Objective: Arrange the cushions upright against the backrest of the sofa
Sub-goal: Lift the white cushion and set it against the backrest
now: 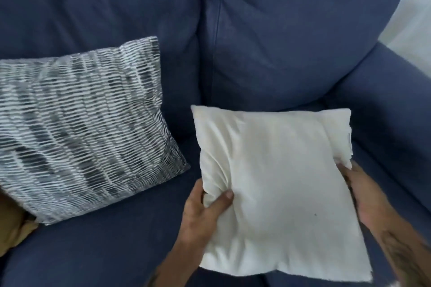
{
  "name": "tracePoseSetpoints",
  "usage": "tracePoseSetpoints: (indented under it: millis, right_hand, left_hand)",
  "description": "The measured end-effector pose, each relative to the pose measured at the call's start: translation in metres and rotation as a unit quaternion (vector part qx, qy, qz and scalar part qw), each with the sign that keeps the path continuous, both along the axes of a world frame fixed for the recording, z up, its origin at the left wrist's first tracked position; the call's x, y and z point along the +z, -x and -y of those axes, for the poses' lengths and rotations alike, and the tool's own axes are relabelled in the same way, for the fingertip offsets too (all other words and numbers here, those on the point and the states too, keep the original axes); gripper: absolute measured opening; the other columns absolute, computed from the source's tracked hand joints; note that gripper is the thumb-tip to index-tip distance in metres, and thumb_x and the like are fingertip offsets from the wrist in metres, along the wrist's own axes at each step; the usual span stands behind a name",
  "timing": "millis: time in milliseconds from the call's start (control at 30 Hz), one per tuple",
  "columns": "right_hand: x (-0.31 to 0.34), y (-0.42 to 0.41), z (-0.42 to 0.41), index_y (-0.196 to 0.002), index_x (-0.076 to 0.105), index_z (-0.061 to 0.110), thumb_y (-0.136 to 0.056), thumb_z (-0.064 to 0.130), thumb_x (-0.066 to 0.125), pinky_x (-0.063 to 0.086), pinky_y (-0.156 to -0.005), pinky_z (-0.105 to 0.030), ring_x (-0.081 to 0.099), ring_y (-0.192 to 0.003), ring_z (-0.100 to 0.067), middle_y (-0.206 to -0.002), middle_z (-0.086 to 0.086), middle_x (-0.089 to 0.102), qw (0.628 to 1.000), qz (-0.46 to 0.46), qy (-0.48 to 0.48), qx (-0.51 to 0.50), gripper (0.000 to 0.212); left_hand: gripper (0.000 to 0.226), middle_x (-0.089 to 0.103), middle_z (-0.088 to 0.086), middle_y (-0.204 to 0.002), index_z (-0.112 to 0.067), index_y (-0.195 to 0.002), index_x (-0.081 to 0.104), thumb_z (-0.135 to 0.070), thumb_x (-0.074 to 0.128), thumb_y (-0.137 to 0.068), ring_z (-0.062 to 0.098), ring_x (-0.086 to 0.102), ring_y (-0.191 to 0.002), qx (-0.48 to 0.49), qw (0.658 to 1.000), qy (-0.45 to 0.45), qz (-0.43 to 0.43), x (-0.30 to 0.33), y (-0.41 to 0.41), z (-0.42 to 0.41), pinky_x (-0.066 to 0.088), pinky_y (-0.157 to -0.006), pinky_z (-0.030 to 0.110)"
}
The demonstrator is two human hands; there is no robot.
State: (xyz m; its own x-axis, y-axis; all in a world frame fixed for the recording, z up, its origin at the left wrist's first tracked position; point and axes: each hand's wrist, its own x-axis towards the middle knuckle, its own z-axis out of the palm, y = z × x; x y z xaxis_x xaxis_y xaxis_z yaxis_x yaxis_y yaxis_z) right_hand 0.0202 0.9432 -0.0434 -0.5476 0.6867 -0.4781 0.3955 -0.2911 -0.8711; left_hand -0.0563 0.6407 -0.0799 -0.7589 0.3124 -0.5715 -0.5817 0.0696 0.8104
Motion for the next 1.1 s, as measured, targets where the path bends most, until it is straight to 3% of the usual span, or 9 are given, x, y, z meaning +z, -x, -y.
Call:
tracePoseSetpoints:
  millis: [67, 167, 267, 467, 600, 700, 867, 1000, 1100]
  right_hand:
    - [0.018, 0.019, -0.007, -0.140, 0.060, 0.010, -0.104, 0.007, 0.053, 0.064, -0.080, -0.034, 0.077, -0.092, -0.016, -0.115, -0.006, 0.077, 0.998, -0.052, 0.021, 0.005, 0.037]
    - [0.061, 0.058, -0.009, -0.147, 0.053, 0.010, -0.099, -0.008, 0.048, 0.052, -0.101, -0.041, 0.067, -0.121, -0.027, -0.138, -0.011, 0.067, 0.995, -0.093, -0.010, 0.023, 0.052]
    - [0.088, 0.082, 0.000, -0.145, 0.049, 0.015, -0.098, -0.012, 0.047, 0.052, -0.091, -0.036, 0.066, -0.110, -0.019, -0.123, -0.002, 0.068, 0.992, -0.111, -0.017, 0.057, 0.054]
    - [0.088, 0.134, -0.016, -0.119, 0.057, 0.022, -0.098, -0.006, 0.051, 0.052, -0.089, -0.036, 0.063, -0.119, -0.025, -0.128, -0.006, 0.066, 0.991, -0.072, -0.024, 0.111, 0.035]
    - [0.062, 0.162, -0.032, -0.133, 0.053, 0.026, -0.096, 0.005, 0.060, 0.053, -0.091, -0.038, 0.063, -0.117, -0.021, -0.132, 0.000, 0.067, 0.984, -0.014, -0.034, 0.174, 0.044]
    - [0.028, 0.170, -0.031, -0.136, 0.057, 0.027, -0.096, 0.021, 0.071, 0.055, -0.097, -0.041, 0.066, -0.117, -0.018, -0.128, 0.006, 0.071, 0.973, 0.015, -0.032, 0.230, 0.043]
    - [0.048, 0.196, -0.020, -0.095, 0.071, 0.040, -0.097, 0.030, 0.066, 0.057, -0.091, -0.035, 0.070, -0.098, -0.012, -0.109, 0.007, 0.077, 0.970, -0.056, -0.145, 0.185, 0.012]
    - [0.150, 0.223, -0.020, -0.090, 0.069, 0.035, -0.099, 0.029, 0.061, 0.047, -0.078, -0.023, 0.062, -0.084, -0.005, -0.089, 0.015, 0.068, 0.887, -0.185, -0.345, 0.246, 0.014]
    - [0.189, 0.258, -0.003, -0.100, 0.072, 0.008, -0.098, 0.022, 0.058, 0.040, -0.075, -0.023, 0.056, -0.088, -0.009, -0.086, 0.005, 0.062, 0.761, -0.209, -0.513, 0.338, 0.021]
  left_hand:
    - [0.054, 0.085, -0.009, -0.104, -0.027, -0.123, 0.070, -0.022, 0.092, -0.075, 0.018, 0.082, -0.098, -0.003, 0.999, 0.015, -0.036, 0.024, 0.016, 0.011, 0.064, -0.096, 0.044]
    - [0.080, 0.080, -0.004, -0.116, -0.030, -0.131, 0.060, -0.042, 0.091, -0.058, 0.022, 0.076, -0.112, -0.031, 0.993, 0.041, -0.107, 0.065, 0.045, 0.026, 0.061, -0.102, 0.054]
    - [0.113, 0.074, -0.010, -0.134, -0.036, -0.150, 0.044, -0.064, 0.095, -0.053, 0.019, 0.073, -0.123, -0.019, 0.991, 0.004, -0.133, 0.099, 0.071, 0.035, 0.062, -0.102, 0.052]
    - [0.060, 0.084, -0.002, -0.116, -0.022, -0.135, 0.068, -0.045, 0.086, -0.083, 0.022, 0.082, -0.106, 0.053, 0.983, 0.031, -0.176, 0.118, 0.123, 0.022, 0.068, -0.081, 0.034]
    - [0.083, 0.079, 0.002, -0.127, -0.019, -0.142, 0.066, -0.064, 0.086, -0.076, 0.030, 0.076, -0.115, 0.066, 0.974, 0.137, -0.170, 0.082, 0.146, 0.001, 0.062, -0.100, 0.053]
    - [0.068, 0.077, 0.014, -0.130, -0.011, -0.144, 0.066, -0.049, 0.082, -0.089, 0.039, 0.072, -0.120, 0.088, 0.967, 0.190, -0.144, 0.041, 0.149, -0.019, 0.057, -0.106, 0.053]
    - [0.033, 0.083, 0.014, -0.116, -0.010, -0.128, 0.074, -0.029, 0.075, -0.101, 0.038, 0.077, -0.112, 0.225, 0.964, 0.112, -0.092, 0.032, 0.133, -0.031, 0.061, -0.101, 0.055]
    - [0.035, 0.084, -0.001, -0.124, -0.017, -0.134, 0.071, -0.027, 0.074, -0.100, 0.023, 0.078, -0.118, 0.194, 0.980, -0.025, -0.030, 0.043, 0.094, -0.039, 0.063, -0.100, 0.048]
    - [0.035, 0.079, 0.009, -0.120, -0.009, -0.134, 0.070, -0.012, 0.075, -0.099, 0.026, 0.073, -0.110, 0.195, 0.979, 0.039, 0.044, 0.027, 0.083, -0.035, 0.061, -0.091, 0.039]
